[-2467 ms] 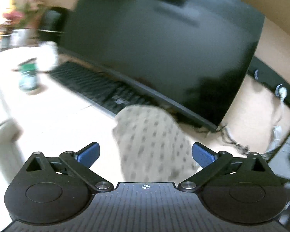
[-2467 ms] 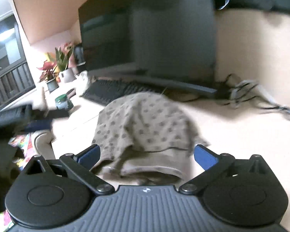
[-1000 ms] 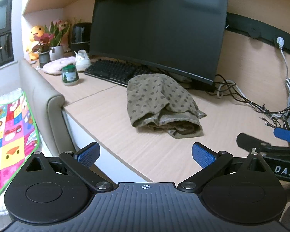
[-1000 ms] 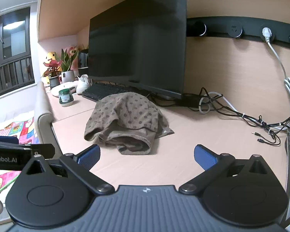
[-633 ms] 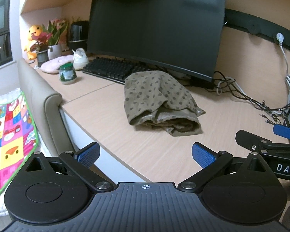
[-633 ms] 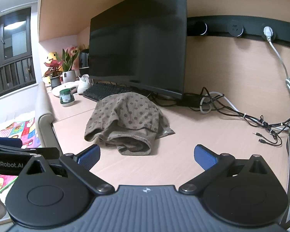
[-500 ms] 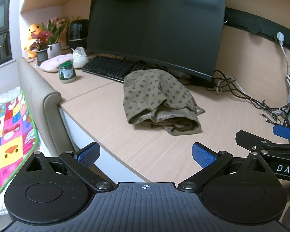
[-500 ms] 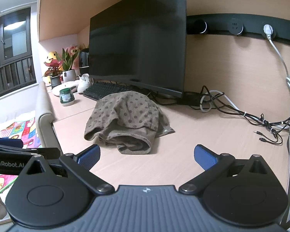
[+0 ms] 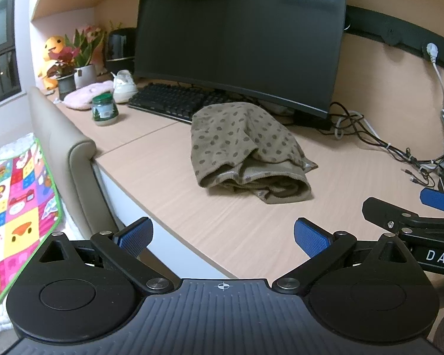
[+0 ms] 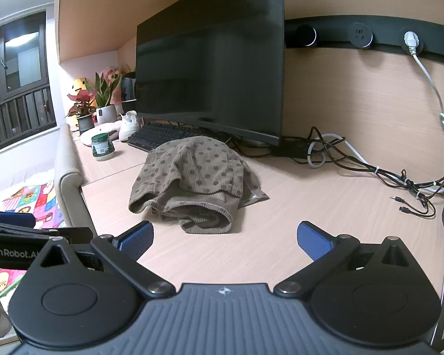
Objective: Fold clothes
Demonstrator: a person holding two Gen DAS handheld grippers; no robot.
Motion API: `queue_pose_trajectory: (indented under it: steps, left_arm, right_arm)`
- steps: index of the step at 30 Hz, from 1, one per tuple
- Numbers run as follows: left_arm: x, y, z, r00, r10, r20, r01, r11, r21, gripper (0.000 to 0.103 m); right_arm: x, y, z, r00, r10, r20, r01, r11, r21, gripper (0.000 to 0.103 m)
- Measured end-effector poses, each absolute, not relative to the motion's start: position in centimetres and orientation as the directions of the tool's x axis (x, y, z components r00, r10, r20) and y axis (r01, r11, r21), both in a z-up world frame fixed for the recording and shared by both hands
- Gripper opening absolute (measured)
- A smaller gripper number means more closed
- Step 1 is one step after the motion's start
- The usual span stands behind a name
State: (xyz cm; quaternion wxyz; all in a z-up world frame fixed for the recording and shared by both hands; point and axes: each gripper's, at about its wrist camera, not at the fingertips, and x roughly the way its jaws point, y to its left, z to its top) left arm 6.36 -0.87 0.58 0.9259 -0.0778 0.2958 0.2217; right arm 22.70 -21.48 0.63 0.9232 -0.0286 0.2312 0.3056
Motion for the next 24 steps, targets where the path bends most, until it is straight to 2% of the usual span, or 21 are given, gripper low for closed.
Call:
queue_pose_trajectory:
  steps: [24]
  left_arm:
    - [6.15, -0.63, 0.48, 0.721, 0.362, -0.591, -0.464, 0.885, -0.025, 0.103]
  right_arm:
    - [22.73, -21.20, 0.34, 0.699, 0.552, -0.456, -0.581, 0.809, 0.088, 0.103]
